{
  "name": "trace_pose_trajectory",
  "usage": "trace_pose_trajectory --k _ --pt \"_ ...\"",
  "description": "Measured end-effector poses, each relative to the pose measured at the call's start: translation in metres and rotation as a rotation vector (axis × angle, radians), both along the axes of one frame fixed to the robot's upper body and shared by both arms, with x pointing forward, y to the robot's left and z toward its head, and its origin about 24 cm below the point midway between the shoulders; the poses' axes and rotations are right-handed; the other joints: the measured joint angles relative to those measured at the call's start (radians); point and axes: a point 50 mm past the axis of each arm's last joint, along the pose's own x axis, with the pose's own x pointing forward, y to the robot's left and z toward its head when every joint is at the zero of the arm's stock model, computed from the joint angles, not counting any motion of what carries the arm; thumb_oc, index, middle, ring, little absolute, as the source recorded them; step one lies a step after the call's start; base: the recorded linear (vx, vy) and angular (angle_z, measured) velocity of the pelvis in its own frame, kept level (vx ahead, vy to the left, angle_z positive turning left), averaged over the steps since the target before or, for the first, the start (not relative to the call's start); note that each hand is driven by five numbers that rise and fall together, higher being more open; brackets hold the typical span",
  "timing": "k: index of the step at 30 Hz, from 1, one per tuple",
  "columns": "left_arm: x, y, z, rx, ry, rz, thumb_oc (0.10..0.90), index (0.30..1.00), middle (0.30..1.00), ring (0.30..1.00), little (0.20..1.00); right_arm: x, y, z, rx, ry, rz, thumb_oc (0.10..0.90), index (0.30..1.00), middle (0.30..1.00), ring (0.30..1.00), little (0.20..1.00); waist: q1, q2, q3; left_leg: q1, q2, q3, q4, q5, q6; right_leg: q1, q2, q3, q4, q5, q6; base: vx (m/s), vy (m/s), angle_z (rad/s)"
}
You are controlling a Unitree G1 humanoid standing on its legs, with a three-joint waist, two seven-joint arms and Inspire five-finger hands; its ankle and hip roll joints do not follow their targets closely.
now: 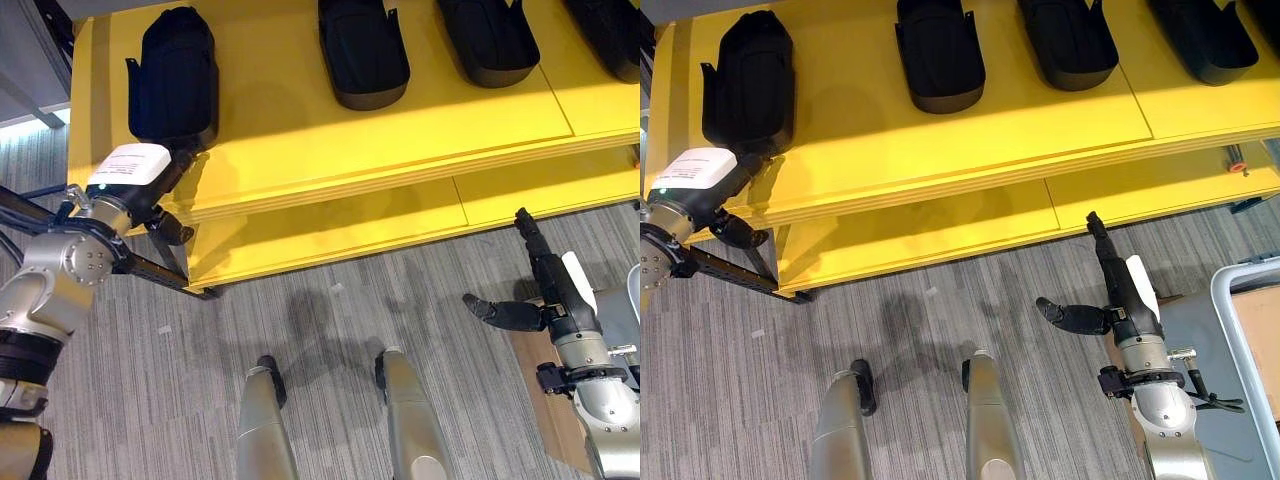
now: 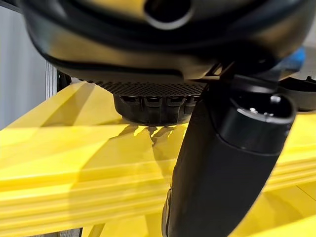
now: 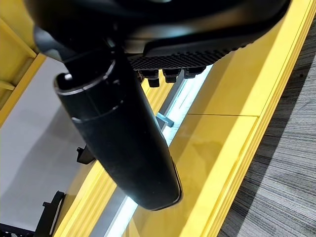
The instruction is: Move parts from the plastic box to the shelf.
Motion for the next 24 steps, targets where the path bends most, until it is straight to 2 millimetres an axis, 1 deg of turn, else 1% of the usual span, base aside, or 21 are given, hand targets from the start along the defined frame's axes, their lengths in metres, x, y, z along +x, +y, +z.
trace_pose_trajectory --k 2,3,7,8,10,11,12,13,14,15,17,18,19,20,21,22,24 --pt "0.0017 -0.0015 0.0019 0.003 -0.004 -0.004 0.900 1.000 1.000 1.000 1.000 -0.0002 0.0000 -0.0002 0.000 0.001 0.000 0.900 1.000 1.000 1.000 1.000 0.002 0.000 0.000 0.000 0.000 0.000 0.000 0.000 0.000 0.000 0.000 0.000 0.000 0.000 0.000 0.09 0.000 0.00" --pt "0.0029 -0.0016 0.0029 0.005 -0.005 -0.002 0.900 1.000 1.000 1.000 1.000 0.0000 -0.0001 0.0000 0.000 0.001 0.000 0.900 1.000 1.000 1.000 1.000 0.001 0.000 0.000 0.003 0.000 0.000 -0.002 -0.006 -0.006 0.003 -0.002 0.000 -0.003 -0.006 0.000 0.10 0.002 0.00" --pt "0.0044 -0.0007 0.0080 0.002 -0.020 0.004 0.900 1.000 1.000 1.000 1.000 -0.0006 0.0000 -0.0006 -0.001 0.002 0.001 0.900 1.000 1.000 1.000 1.000 0.001 0.000 0.000 0.003 0.000 0.000 -0.002 -0.003 -0.002 0.003 0.000 -0.001 -0.003 0.001 0.007 -0.04 0.000 0.00" --pt "0.0046 -0.0003 0.0085 0.001 -0.022 0.005 0.900 1.000 1.000 1.000 1.000 -0.0015 -0.0004 -0.0014 -0.001 0.006 -0.001 0.900 1.000 1.000 1.000 1.000 0.000 0.000 0.000 0.002 0.000 0.001 0.001 0.005 -0.009 0.003 0.002 0.000 -0.002 0.004 0.010 -0.09 -0.002 0.00" --pt "0.0054 -0.0006 0.0077 0.004 -0.017 0.005 0.900 1.000 1.000 1.000 1.000 -0.0003 0.0000 -0.0001 -0.001 0.000 0.001 0.900 1.000 1.000 1.000 1.000 -0.003 0.000 0.000 0.002 0.001 0.000 0.001 -0.001 0.000 0.003 0.002 0.000 -0.001 0.002 0.009 0.04 0.003 0.00" --pt "0.0055 -0.0010 0.0074 0.005 -0.017 0.004 0.900 1.000 1.000 1.000 1.000 0.0011 0.0004 0.0015 -0.002 -0.007 0.003 0.900 1.000 1.000 1.000 1.000 -0.002 0.000 0.000 0.004 0.001 0.000 0.000 -0.010 0.000 0.005 0.000 -0.001 -0.004 -0.008 -0.001 0.00 0.000 0.00" --pt "0.0056 -0.0014 0.0073 0.006 -0.016 0.002 0.900 1.000 1.000 1.000 1.000 0.0008 0.0005 0.0016 -0.002 -0.010 0.004 0.900 1.000 1.000 1.000 1.000 -0.003 -0.001 0.000 0.004 0.001 0.000 0.002 -0.007 -0.006 0.006 0.002 0.001 -0.004 -0.005 0.005 0.00 0.000 0.00" --pt "0.0058 -0.0017 0.0070 0.006 -0.016 0.001 0.900 1.000 1.000 1.000 1.000 0.0009 0.0005 0.0014 -0.003 -0.008 0.004 0.900 1.000 1.000 1.000 1.000 -0.004 -0.001 0.000 0.006 0.001 0.000 0.001 -0.006 0.000 0.008 0.001 -0.002 -0.004 -0.003 0.002 -0.09 0.006 -0.01" --pt "0.0064 -0.0026 0.0081 0.012 -0.018 -0.002 0.900 1.000 1.000 1.000 1.000 -0.0008 -0.0001 0.0003 -0.002 -0.005 0.002 0.900 1.000 1.000 1.000 1.000 -0.007 -0.001 -0.001 0.004 0.001 0.001 0.002 0.003 -0.010 0.007 0.003 0.001 -0.004 0.004 0.011 0.00 0.000 0.00" --pt "0.0073 -0.0038 0.0092 0.014 -0.022 -0.004 0.900 1.000 1.000 1.000 1.000 0.0004 0.0004 0.0013 -0.002 -0.010 0.004 0.900 1.000 1.000 1.000 1.000 -0.006 -0.002 0.000 0.003 0.001 0.001 0.002 -0.005 0.001 0.005 0.000 0.000 -0.005 0.002 0.009 0.00 0.000 0.00" --pt "0.0077 -0.0047 0.0094 0.017 -0.029 -0.007 0.900 1.000 1.000 1.000 1.000 0.0002 0.0005 0.0010 -0.002 -0.008 0.005 0.900 1.000 1.000 1.000 1.000 -0.010 -0.002 0.000 0.003 0.001 0.002 0.001 -0.006 0.001 0.005 0.001 0.001 -0.008 0.003 0.007 0.05 0.002 -0.01" --pt "0.0077 -0.0048 0.0094 0.016 -0.030 -0.007 0.900 1.000 1.000 1.000 1.000 0.0001 0.0004 0.0008 -0.002 -0.006 0.005 0.900 1.000 1.000 1.000 1.000 -0.011 -0.002 -0.001 0.004 0.001 0.001 0.001 -0.011 -0.004 0.006 0.000 0.001 -0.009 -0.004 -0.001 0.11 0.000 0.00" --pt "0.0077 -0.0048 0.0093 0.017 -0.029 -0.007 0.900 1.000 1.000 1.000 1.000 0.0000 0.0003 0.0006 -0.002 -0.006 0.004 0.900 1.000 1.000 1.000 1.000 -0.010 -0.002 -0.001 0.006 0.001 0.001 -0.001 -0.015 -0.011 0.008 0.000 0.001 -0.011 -0.009 0.005 0.00 0.000 0.00" --pt "0.0077 -0.0047 0.0095 0.018 -0.029 -0.008 0.900 1.000 1.000 1.000 1.000 -0.0002 0.0002 0.0009 -0.002 -0.008 0.004 0.900 1.000 1.000 1.000 1.000 -0.013 -0.003 -0.001 0.005 0.001 0.003 -0.001 -0.009 -0.002 0.007 0.002 0.003 -0.011 -0.001 0.005 0.10 0.001 0.00" --pt "0.0077 -0.0048 0.0094 0.018 -0.029 -0.008 0.900 1.000 1.000 1.000 1.000 0.0003 0.0002 0.0011 -0.004 -0.007 0.004 0.900 1.000 1.000 1.000 1.000 -0.011 -0.003 -0.001 0.006 0.001 0.003 -0.001 -0.014 -0.005 0.009 0.000 0.001 -0.012 -0.007 0.001 0.00 0.000 0.00" --pt "0.0079 -0.0052 0.0087 0.020 -0.025 -0.010 0.900 1.000 1.000 1.000 1.000 -0.0012 -0.0004 -0.0004 -0.004 0.000 0.002 0.900 1.000 1.000 1.000 1.000 -0.014 -0.003 -0.001 0.007 0.001 0.000 -0.001 -0.011 0.000 0.009 0.002 0.002 -0.012 -0.004 0.001 0.00 0.000 0.00" --pt "0.0082 -0.0058 0.0072 0.023 -0.019 -0.012 0.900 1.000 1.000 1.000 1.000 -0.0004 0.0001 0.0004 -0.004 -0.004 0.004 0.900 1.000 1.000 1.000 1.000 -0.011 -0.003 -0.001 0.006 0.001 0.002 0.000 -0.011 0.001 0.008 0.001 0.002 -0.012 0.001 0.009 -0.08 -0.004 0.00"
